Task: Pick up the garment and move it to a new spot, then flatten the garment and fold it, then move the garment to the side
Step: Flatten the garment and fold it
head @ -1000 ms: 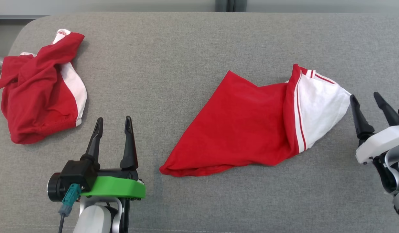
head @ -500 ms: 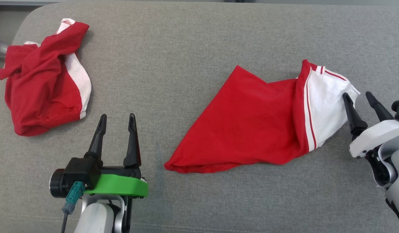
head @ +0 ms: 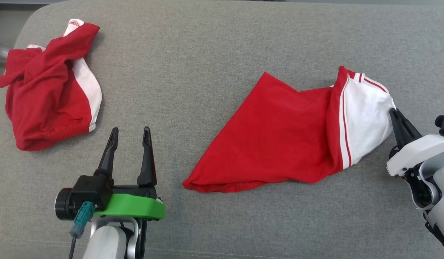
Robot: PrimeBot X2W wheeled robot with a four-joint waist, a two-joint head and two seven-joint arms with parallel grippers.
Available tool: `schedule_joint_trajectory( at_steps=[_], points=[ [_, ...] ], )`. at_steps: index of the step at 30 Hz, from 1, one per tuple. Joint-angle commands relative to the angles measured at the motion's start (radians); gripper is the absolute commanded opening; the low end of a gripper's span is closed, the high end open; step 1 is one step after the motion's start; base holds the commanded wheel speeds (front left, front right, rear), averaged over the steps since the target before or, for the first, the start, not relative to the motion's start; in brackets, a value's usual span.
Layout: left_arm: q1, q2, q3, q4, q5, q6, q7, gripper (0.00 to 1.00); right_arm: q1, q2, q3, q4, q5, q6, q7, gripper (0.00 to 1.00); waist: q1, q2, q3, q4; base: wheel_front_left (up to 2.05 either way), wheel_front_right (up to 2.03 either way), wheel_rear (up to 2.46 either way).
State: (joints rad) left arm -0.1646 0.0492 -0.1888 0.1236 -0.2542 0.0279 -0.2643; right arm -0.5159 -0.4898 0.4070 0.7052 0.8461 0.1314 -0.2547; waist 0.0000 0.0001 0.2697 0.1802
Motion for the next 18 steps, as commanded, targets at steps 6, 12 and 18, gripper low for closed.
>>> schedule_joint_trajectory(
  at_steps=[6, 12, 18],
  points=[
    [0.017, 0.002, 0.015, 0.01, 0.007, -0.002, 0.0, 1.0, 0.067, -0.021, -0.061, -0.08, -0.023, -0.001, -0.011, 0.0, 0.0, -0.0001, -0.047, -0.035, 0.0, 0.0, 0.0],
    [0.046, 0.002, 0.032, 0.016, 0.007, -0.011, 0.0, 1.0, 0.201, -0.017, -0.183, -0.21, -0.072, -0.001, -0.011, 0.0, 0.0, -0.0001, -0.086, -0.078, 0.0, 0.0, 0.0],
    [0.059, 0.002, 0.043, 0.017, -0.003, -0.017, 0.0, 1.0, 0.388, -0.007, -0.303, -0.33, -0.072, -0.001, -0.008, 0.0, 0.0, -0.0001, -0.099, -0.114, 0.0, 0.0, 0.0]
  ],
)
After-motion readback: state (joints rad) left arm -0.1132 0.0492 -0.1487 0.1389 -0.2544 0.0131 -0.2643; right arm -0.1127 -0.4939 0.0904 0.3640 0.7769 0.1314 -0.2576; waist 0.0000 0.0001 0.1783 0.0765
